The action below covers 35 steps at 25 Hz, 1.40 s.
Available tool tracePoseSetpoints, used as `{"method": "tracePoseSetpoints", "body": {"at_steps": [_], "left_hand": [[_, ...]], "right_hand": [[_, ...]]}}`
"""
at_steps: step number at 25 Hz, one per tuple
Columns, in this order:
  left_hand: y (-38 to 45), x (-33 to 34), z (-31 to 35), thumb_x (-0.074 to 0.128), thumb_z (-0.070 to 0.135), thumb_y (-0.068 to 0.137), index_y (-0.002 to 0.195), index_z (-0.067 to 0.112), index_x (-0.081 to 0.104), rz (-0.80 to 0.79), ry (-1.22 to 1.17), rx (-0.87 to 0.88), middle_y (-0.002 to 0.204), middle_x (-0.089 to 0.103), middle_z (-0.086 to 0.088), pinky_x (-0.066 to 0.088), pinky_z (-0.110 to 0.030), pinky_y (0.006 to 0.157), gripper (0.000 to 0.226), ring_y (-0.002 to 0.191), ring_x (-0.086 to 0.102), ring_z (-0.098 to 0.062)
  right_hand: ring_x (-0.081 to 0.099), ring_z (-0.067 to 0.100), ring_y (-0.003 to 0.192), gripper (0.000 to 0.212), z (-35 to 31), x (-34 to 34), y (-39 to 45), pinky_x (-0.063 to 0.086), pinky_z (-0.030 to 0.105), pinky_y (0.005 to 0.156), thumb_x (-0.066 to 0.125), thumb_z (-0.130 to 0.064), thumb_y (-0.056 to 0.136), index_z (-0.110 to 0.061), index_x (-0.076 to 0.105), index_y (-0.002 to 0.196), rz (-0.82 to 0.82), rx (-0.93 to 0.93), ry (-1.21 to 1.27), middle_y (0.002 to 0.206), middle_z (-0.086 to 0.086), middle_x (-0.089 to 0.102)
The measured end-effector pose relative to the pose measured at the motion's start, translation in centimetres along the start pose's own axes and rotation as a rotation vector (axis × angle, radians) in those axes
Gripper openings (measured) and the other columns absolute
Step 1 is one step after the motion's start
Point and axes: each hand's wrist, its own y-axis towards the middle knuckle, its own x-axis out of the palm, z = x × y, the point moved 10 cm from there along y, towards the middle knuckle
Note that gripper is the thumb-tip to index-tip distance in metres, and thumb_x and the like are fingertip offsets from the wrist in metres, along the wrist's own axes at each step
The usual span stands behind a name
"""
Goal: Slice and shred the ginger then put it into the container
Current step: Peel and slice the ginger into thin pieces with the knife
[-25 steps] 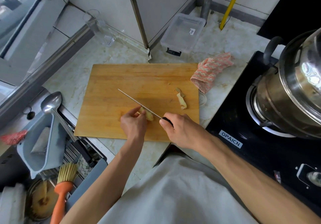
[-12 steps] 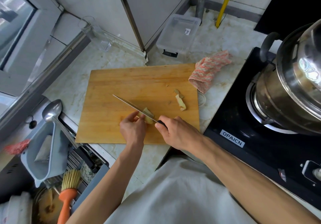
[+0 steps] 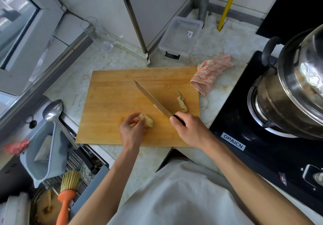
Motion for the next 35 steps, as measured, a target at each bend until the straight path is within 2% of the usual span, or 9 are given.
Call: {"method": "tracePoseSetpoints", "body": {"at_steps": [2,6,9,11,16,20,25,29,35], "left_hand": [[0.1,-0.3,1.0,0.071,0.034,0.084,0.104,0.029,0.072,0.005,0.232,0.071,0.100,0.067,-0.003,0.057,-0.036,0.070,0.020,0.083,0.067,-0.023],[-0.2,1.0,5.3,0.069,0.025,0.090,0.118,0.023,0.068,-0.013,0.555,0.340,0.121,0.056,-0.002,0.037,-0.014,0.067,0.029,0.094,0.053,-0.012],[-0.4,5.4,7.8,0.069,0.026,0.091,0.122,0.018,0.068,-0.187,0.688,0.486,0.117,0.063,-0.003,0.043,-0.020,0.074,0.032,0.089,0.058,-0.011],[0.1,8.6,7.7,0.065,0.024,0.092,0.127,0.015,0.064,-0.303,0.701,0.392,0.111,0.069,-0.002,0.047,-0.026,0.075,0.036,0.091,0.062,-0.015],[-1.2,14.4,4.9,0.044,-0.006,0.092,0.116,0.009,0.062,-0.668,-0.157,-0.242,0.078,0.061,-0.004,0.054,-0.036,0.076,0.033,0.065,0.056,-0.016],[0.7,12.4,5.1,0.060,0.003,0.090,0.114,0.009,0.065,-0.442,0.104,-0.084,0.098,0.073,-0.009,0.058,-0.042,0.089,0.026,0.088,0.069,-0.024],[0.4,7.9,7.4,0.062,0.015,0.091,0.112,0.019,0.070,-0.306,0.383,0.229,0.102,0.071,0.003,0.052,-0.018,0.066,0.022,0.088,0.066,-0.010],[-1.5,3.8,7.4,0.070,0.020,0.088,0.117,0.017,0.070,-0.143,0.599,0.474,0.121,0.063,-0.007,0.041,-0.024,0.077,0.029,0.084,0.056,-0.007],[-2.6,2.9,3.4,0.080,0.027,0.080,0.140,0.018,0.051,-0.198,0.710,0.450,0.138,0.046,-0.009,0.043,-0.031,0.089,0.068,0.116,0.048,-0.024]], "right_hand": [[0.041,0.007,0.051,0.039,0.0,-0.7,0.2,0.034,0.024,0.050,0.046,-0.038,0.104,-0.008,0.053,0.080,0.023,0.009,0.036,0.059,-0.004,0.047],[0.041,0.015,0.045,0.039,1.0,-1.7,0.1,0.035,0.026,0.041,0.045,-0.038,0.105,-0.008,0.050,0.082,0.022,0.107,0.224,0.062,0.005,0.050],[0.043,0.019,0.044,0.037,1.4,-2.9,-0.4,0.036,0.026,0.039,0.044,-0.039,0.105,-0.014,0.049,0.078,0.038,0.151,0.240,0.059,0.004,0.051],[0.042,0.019,0.044,0.036,1.8,-3.6,-1.1,0.036,0.027,0.040,0.044,-0.038,0.105,-0.013,0.049,0.080,0.053,0.183,0.252,0.060,0.005,0.051],[0.038,0.019,0.043,0.034,2.4,-5.1,-3.1,0.033,0.025,0.040,0.044,-0.034,0.106,-0.014,0.046,0.078,0.110,0.224,0.395,0.063,0.007,0.050],[0.039,0.019,0.041,0.035,2.8,-5.8,-3.0,0.034,0.025,0.038,0.044,-0.033,0.106,-0.016,0.048,0.075,0.159,0.200,0.335,0.059,0.004,0.049],[0.042,0.009,0.041,0.040,2.5,-6.7,-2.7,0.036,0.026,0.044,0.045,-0.038,0.105,-0.003,0.053,0.088,0.198,0.155,0.169,0.061,0.003,0.051],[0.042,0.011,0.041,0.040,1.9,-4.5,-2.1,0.036,0.028,0.043,0.044,-0.039,0.104,-0.005,0.051,0.086,0.121,0.141,0.128,0.062,0.006,0.049],[0.046,0.013,0.040,0.038,3.1,-1.7,-1.6,0.039,0.026,0.039,0.042,-0.041,0.104,-0.008,0.054,0.088,0.036,0.207,0.111,0.063,0.004,0.055]]}}
